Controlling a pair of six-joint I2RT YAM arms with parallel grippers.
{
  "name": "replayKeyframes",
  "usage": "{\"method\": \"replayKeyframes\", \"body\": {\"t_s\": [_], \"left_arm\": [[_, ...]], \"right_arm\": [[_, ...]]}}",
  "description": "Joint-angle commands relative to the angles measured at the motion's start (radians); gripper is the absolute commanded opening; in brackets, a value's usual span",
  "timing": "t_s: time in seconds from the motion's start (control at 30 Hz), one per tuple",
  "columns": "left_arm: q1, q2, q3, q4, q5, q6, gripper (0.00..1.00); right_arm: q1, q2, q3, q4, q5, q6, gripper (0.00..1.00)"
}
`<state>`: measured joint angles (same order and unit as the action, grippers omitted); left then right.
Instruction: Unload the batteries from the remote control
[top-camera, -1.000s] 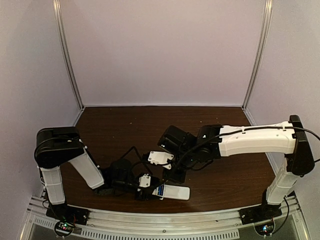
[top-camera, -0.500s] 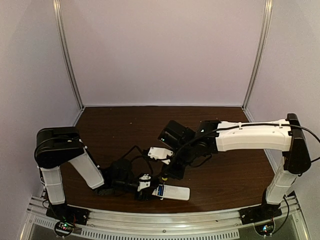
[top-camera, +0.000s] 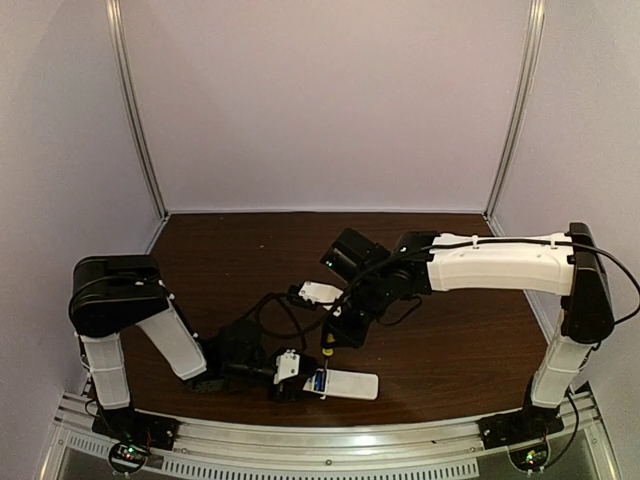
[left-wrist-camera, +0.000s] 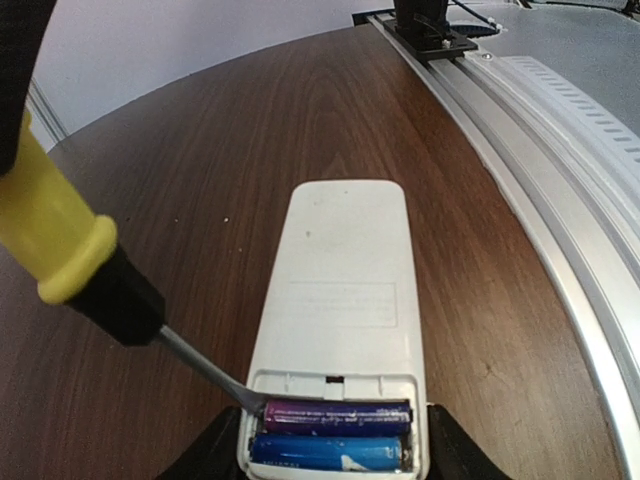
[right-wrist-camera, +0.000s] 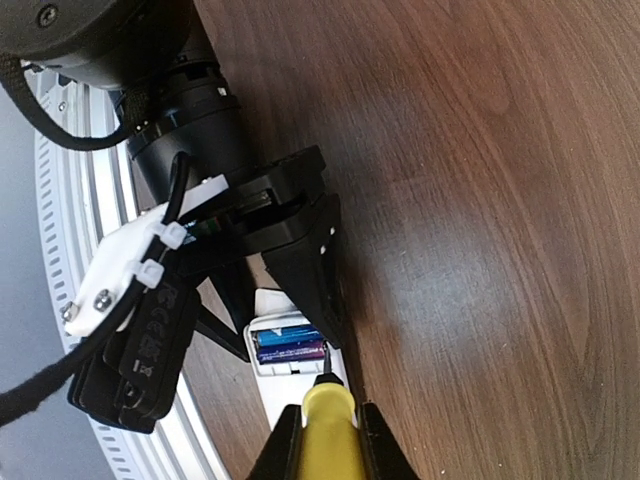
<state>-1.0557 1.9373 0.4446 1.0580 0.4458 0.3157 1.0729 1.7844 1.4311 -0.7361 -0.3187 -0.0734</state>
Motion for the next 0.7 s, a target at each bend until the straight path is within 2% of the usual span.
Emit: {"method": "replayKeyframes", "body": {"t_s": [0.0,0.67], "left_arm": [[-0.011,0.008,-0.017,0.132,-0.095,0.116,0.12],[-0.014,0.004,-0.029,0.178,-0.111,0.132,0.12]], "right_arm": [[-0.043,0.094,-0.044,-0.027,0.029,0.043,0.0],[-0.052,0.107,-0.068,-0.016,0.029,0.064,0.0]]}}
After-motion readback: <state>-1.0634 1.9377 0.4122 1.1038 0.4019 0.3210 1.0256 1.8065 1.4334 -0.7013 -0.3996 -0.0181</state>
